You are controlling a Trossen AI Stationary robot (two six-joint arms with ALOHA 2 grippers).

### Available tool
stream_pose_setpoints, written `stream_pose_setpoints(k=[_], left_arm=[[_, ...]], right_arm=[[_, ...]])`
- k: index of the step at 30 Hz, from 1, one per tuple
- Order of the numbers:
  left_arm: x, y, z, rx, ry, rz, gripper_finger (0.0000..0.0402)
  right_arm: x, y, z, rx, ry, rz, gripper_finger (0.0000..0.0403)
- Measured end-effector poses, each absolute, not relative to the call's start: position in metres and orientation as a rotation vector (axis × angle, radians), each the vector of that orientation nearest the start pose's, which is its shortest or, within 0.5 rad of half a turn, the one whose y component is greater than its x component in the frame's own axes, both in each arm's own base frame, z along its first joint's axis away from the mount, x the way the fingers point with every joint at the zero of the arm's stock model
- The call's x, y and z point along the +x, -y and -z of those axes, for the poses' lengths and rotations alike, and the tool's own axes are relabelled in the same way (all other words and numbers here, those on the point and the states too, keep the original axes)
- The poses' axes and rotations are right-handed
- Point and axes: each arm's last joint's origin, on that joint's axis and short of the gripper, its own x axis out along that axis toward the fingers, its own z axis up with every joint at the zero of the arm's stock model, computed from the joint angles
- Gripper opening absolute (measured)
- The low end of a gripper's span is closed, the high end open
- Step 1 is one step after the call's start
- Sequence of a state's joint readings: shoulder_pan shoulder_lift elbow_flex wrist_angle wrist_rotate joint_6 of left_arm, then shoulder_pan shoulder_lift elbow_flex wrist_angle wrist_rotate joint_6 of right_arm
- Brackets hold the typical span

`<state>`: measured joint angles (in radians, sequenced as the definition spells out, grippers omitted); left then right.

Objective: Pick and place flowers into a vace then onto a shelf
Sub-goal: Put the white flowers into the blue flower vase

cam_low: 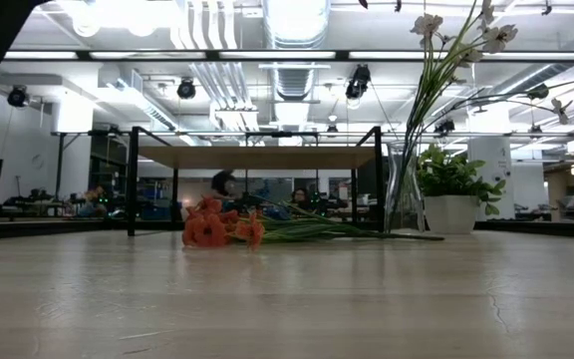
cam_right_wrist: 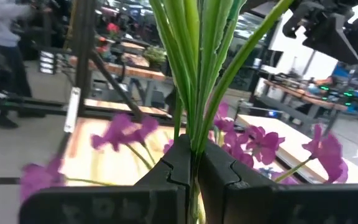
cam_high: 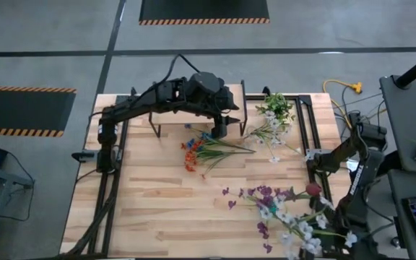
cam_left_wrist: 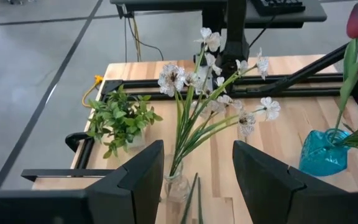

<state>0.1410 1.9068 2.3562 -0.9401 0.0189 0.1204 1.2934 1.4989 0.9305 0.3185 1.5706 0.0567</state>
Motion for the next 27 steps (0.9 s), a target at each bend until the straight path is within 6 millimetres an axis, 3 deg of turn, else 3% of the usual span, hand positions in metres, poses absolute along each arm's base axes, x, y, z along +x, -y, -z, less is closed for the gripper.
stream_pose_setpoints(k=[8, 19, 27], left_arm=[[0.369, -0.052, -0.483, 0.084, -0.448, -0.094, 0.0175], [0.369, -0.052, -0.483, 0.084, -0.448, -0.093, 0.0175], [0.369, -0.052, -0.483, 0.084, -0.449, -0.093, 0.0175]], right_arm=[[0.115, -0.276, -0.260, -0.186, -0.028, 0.296, 0.0008], [0.115, -0.264, -0.237, -0.150, -0.023, 0.308, 0.0008], [0.110, -0.250, -0.206, -0.090, -0.014, 0.308, 0.0008]])
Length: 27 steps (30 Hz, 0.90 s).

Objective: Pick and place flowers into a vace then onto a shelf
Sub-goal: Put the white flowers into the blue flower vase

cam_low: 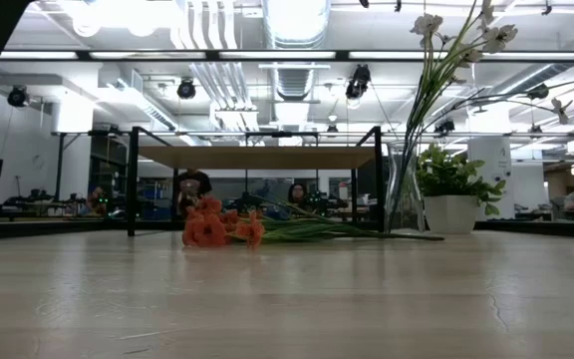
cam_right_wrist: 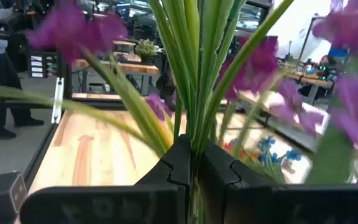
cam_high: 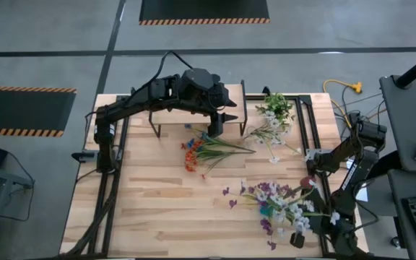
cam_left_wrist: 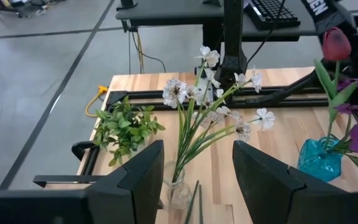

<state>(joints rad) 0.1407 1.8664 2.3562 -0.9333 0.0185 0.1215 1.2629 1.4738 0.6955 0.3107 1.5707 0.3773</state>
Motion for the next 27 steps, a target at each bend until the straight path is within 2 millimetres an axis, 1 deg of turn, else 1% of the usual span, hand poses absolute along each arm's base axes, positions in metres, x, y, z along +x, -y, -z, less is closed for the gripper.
stream_pose_setpoints(k=[4, 9, 12, 17, 20, 22, 24, 27], left_arm=[[0.368, -0.052, -0.483, 0.084, -0.452, -0.093, 0.0175], [0.368, -0.052, -0.482, 0.083, -0.455, -0.093, 0.0175], [0.368, -0.052, -0.482, 0.083, -0.456, -0.093, 0.0175], [0.368, -0.052, -0.482, 0.083, -0.455, -0.092, 0.0175], [0.368, -0.052, -0.482, 0.083, -0.456, -0.093, 0.0175], [0.368, -0.052, -0.482, 0.083, -0.456, -0.093, 0.0175], [0.368, -0.052, -0.482, 0.083, -0.456, -0.093, 0.0175], [0.368, -0.052, -0.482, 0.083, -0.461, -0.092, 0.0175]], right_arm=[[0.107, -0.242, -0.192, -0.060, -0.009, 0.308, 0.0008], [0.106, -0.238, -0.186, -0.061, -0.010, 0.305, 0.0008], [0.105, -0.236, -0.177, -0.052, -0.010, 0.303, 0.0008], [0.102, -0.226, -0.163, 0.019, -0.013, 0.284, 0.0009], [0.101, -0.225, -0.163, 0.051, -0.008, 0.285, 0.0018], [0.102, -0.227, -0.165, 0.036, -0.011, 0.284, 0.0032], [0.103, -0.231, -0.171, 0.018, -0.013, 0.284, 0.0051], [0.104, -0.238, -0.181, -0.012, -0.016, 0.278, 0.0090]])
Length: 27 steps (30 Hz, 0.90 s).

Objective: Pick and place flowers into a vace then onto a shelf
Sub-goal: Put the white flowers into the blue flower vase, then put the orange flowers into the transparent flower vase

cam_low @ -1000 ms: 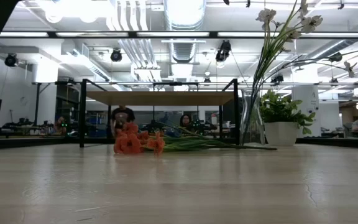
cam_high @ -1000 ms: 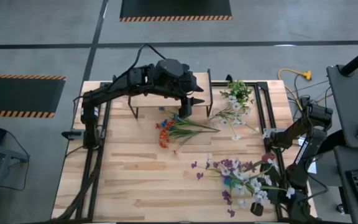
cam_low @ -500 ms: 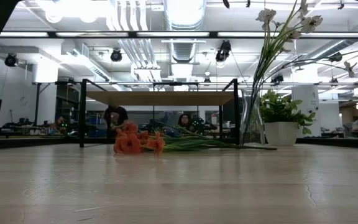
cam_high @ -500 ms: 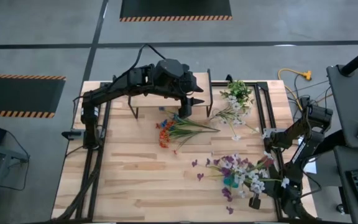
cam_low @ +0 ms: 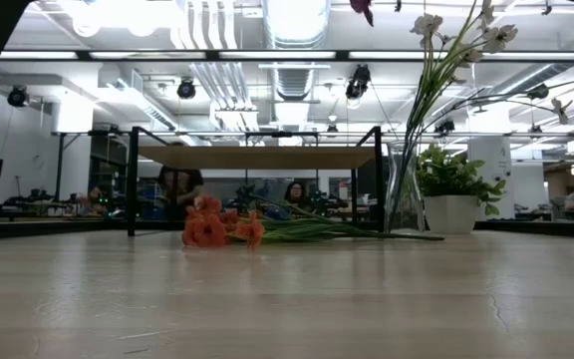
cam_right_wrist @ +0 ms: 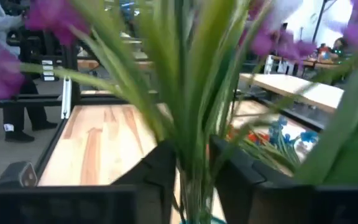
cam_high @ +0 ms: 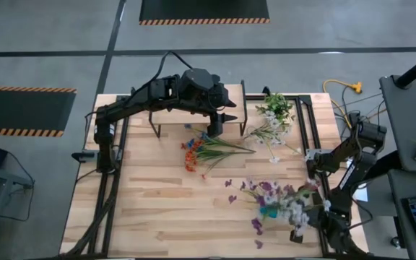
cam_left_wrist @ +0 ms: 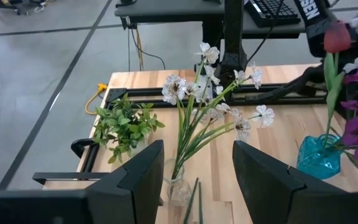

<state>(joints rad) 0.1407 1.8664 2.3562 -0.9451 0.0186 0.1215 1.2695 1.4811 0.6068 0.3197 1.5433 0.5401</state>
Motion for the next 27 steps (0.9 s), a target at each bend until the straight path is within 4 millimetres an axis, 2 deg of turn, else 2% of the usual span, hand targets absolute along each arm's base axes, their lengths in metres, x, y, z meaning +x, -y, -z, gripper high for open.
stream_pose_setpoints(k=[5, 9, 18, 22, 27], left_arm=[[0.368, -0.052, -0.482, 0.083, -0.463, -0.092, 0.0175], [0.368, -0.051, -0.482, 0.083, -0.465, -0.092, 0.0175], [0.367, -0.051, -0.482, 0.082, -0.467, -0.092, 0.0175], [0.367, -0.051, -0.482, 0.082, -0.471, -0.091, 0.0175], [0.366, -0.051, -0.481, 0.081, -0.483, -0.091, 0.0175]], right_arm=[[0.100, -0.242, -0.195, -0.032, -0.018, 0.255, 0.0161], [0.090, -0.240, -0.210, -0.015, -0.013, 0.220, 0.0201], [0.079, -0.219, -0.251, 0.034, -0.004, 0.195, 0.0248], [0.077, -0.209, -0.266, 0.077, -0.014, 0.116, 0.0269], [0.075, -0.204, -0.274, 0.106, -0.020, 0.053, 0.0290]])
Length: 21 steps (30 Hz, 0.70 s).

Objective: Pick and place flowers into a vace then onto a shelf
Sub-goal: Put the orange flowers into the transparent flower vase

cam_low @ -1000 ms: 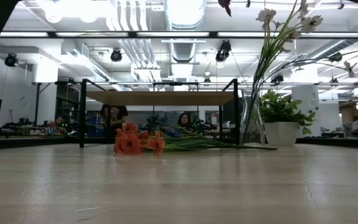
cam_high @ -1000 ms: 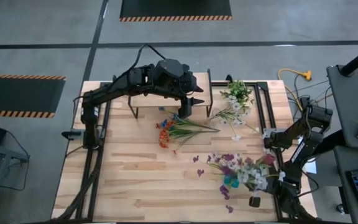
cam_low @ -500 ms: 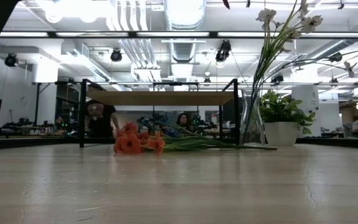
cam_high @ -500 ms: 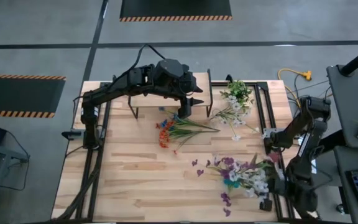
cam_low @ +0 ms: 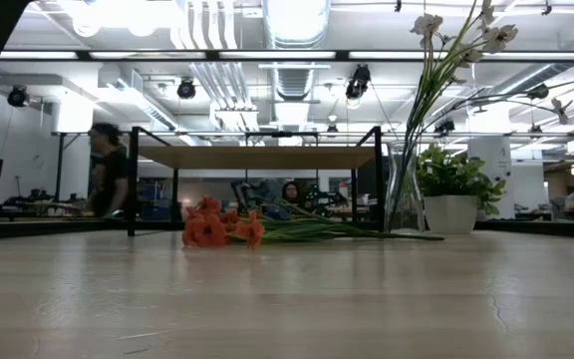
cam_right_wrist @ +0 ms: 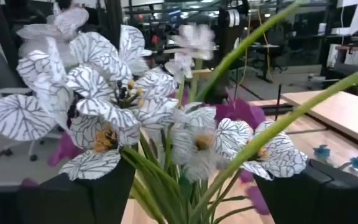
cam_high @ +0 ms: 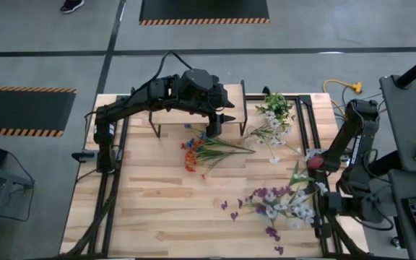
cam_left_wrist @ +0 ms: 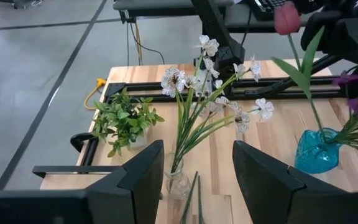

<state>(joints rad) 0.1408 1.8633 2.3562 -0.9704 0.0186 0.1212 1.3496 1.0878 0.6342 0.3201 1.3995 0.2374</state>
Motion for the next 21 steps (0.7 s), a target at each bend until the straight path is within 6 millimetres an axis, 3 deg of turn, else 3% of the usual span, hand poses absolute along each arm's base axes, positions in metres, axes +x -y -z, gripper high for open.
stream_pose_setpoints(k=[12, 21], left_arm=[[0.366, -0.051, -0.480, 0.080, -0.486, -0.090, 0.0175], [0.366, -0.051, -0.480, 0.080, -0.486, -0.091, 0.0175]], right_arm=[[0.077, -0.217, -0.240, 0.131, -0.114, -0.023, 0.0295], [0.072, -0.200, -0.230, 0.167, -0.280, -0.104, 0.0293]])
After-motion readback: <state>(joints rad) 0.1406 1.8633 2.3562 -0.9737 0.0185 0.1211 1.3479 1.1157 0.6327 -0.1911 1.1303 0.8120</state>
